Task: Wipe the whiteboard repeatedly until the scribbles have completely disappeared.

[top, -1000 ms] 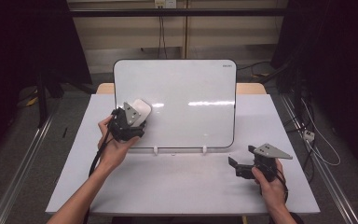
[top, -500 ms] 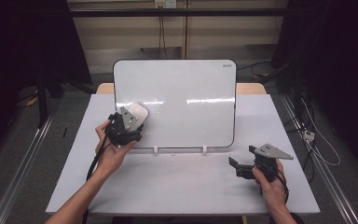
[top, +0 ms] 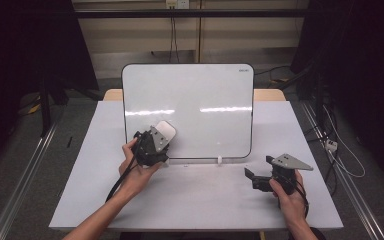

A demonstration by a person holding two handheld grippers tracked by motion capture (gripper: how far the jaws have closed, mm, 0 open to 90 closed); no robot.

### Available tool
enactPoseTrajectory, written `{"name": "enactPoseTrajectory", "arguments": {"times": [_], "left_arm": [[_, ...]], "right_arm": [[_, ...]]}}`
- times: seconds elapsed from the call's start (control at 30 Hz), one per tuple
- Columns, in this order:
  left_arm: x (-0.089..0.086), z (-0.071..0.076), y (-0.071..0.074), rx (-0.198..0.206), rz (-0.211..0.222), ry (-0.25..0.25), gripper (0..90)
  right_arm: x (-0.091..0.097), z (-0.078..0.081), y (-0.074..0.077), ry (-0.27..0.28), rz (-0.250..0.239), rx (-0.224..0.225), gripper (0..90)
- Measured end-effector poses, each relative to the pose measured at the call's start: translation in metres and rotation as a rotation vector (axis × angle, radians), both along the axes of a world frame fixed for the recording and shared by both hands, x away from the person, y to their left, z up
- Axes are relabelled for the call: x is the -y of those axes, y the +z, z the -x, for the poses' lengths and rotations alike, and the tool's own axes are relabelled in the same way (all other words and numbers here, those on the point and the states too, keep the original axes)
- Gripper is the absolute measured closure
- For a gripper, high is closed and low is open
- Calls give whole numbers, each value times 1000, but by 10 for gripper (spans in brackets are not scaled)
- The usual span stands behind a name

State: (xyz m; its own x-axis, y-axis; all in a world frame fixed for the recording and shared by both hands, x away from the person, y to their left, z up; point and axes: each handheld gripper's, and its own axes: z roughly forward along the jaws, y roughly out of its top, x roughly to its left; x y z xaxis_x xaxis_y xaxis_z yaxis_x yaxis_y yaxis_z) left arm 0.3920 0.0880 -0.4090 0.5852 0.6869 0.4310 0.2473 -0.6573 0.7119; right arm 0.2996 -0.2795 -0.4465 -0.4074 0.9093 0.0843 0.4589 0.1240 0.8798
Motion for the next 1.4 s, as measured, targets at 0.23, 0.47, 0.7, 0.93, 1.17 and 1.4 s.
{"name": "enactPoseTrajectory", "arguments": {"times": [0.23,0.47,0.7,0.93,1.17,1.4], "left_arm": [[8,2,-1,3,-37,-33,310],[-8,-5,5,-7,-3,-3,310],[-33,-21,21,2,52,59,310],[-53,-43,45,-8,102,104,310],[-62,-61,67,-12,149,142,310],[-55,-55,60,9,118,140,309]], "right_arm": [[0,1,0,6,-1,3,73],[2,2,0,4,-2,4,73],[2,2,0,1,-1,3,73],[1,1,0,0,1,3,73],[1,1,0,0,-1,2,73],[1,1,0,0,1,3,73]]}}
